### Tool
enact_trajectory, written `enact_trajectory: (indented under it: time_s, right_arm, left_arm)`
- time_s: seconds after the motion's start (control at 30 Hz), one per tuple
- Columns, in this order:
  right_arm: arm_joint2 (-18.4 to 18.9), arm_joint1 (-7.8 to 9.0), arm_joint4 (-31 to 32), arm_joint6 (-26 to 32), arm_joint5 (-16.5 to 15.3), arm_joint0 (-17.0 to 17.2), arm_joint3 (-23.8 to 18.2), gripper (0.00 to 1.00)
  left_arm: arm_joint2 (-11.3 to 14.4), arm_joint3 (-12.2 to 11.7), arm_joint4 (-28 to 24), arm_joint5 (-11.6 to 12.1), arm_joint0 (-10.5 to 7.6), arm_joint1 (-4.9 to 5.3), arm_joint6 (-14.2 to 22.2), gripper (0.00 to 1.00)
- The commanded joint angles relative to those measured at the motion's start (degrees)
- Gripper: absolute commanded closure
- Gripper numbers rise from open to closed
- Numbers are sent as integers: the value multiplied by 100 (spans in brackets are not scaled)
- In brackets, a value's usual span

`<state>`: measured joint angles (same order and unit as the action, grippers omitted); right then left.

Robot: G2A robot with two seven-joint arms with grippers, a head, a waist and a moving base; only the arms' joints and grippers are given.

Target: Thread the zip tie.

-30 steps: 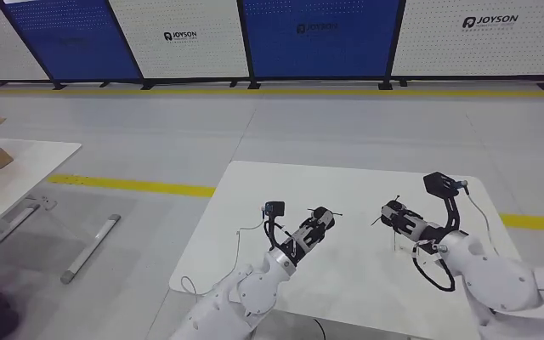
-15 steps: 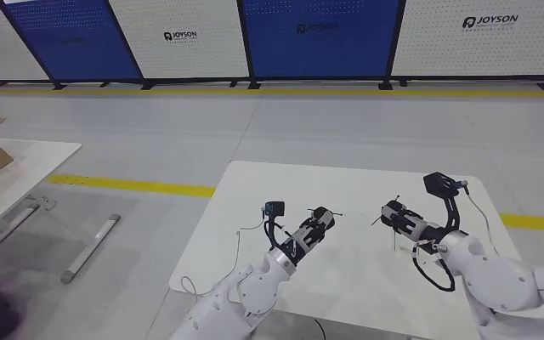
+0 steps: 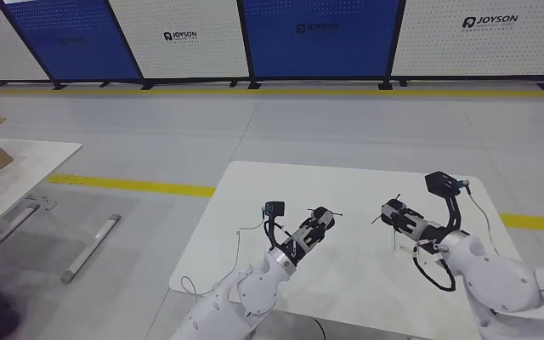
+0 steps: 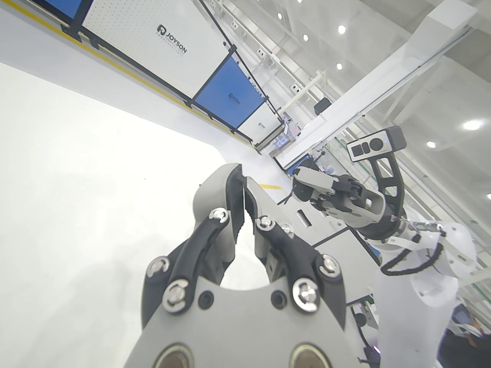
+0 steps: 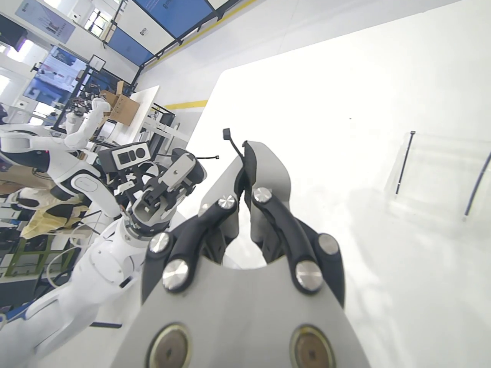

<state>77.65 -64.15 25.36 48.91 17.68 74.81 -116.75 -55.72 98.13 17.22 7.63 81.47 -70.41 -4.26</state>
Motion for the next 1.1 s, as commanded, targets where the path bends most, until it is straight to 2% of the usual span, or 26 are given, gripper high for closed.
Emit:
enact_trajectory:
  time_s: [0.0,0.1,0.23,0.57,0.67,0.73,0.8,0.9,0.93,1.0,1.07]
  right_arm:
    - [50,-3,-80,-181,-81,16,-55,100]
    - [-46,-24,-125,-482,-186,16,-75,100]
    - [-449,-78,-74,-712,-262,-200,326,100]
    - [-449,-78,-74,-712,-262,-200,326,100]
    - [-449,-78,-74,-712,-262,-200,326,100]
    - [-522,-96,1,-1163,-420,-70,355,100]
    - [-682,-126,144,-1646,-494,64,411,100]
    - [-896,-173,179,-2166,-624,169,504,100]
    - [-976,-198,77,-2368,-725,211,542,100]
    - [-1046,-222,-66,-2546,-892,253,612,100]
    - [-1046,-222,-66,-2546,-892,253,612,100]
  left_arm:
    - [0,0,0,0,0,0,0,100]
    - [0,0,0,0,0,0,0,100]
    - [0,0,0,0,0,0,0,100]
    - [3,-2,-39,4,5,-1,43,100]
    - [-166,-92,-457,210,-41,25,483,100]
    - [-306,-117,-900,455,-52,46,817,100]
    - [-453,-126,-1283,800,-57,69,1080,100]
    - [-614,-127,-1674,1185,-35,87,1205,100]
    - [-657,-90,-1825,1185,-36,89,1253,100]
    - [-677,-152,-1490,1185,-44,90,1060,100]
    - [-656,-196,-1350,1185,-45,84,946,100]
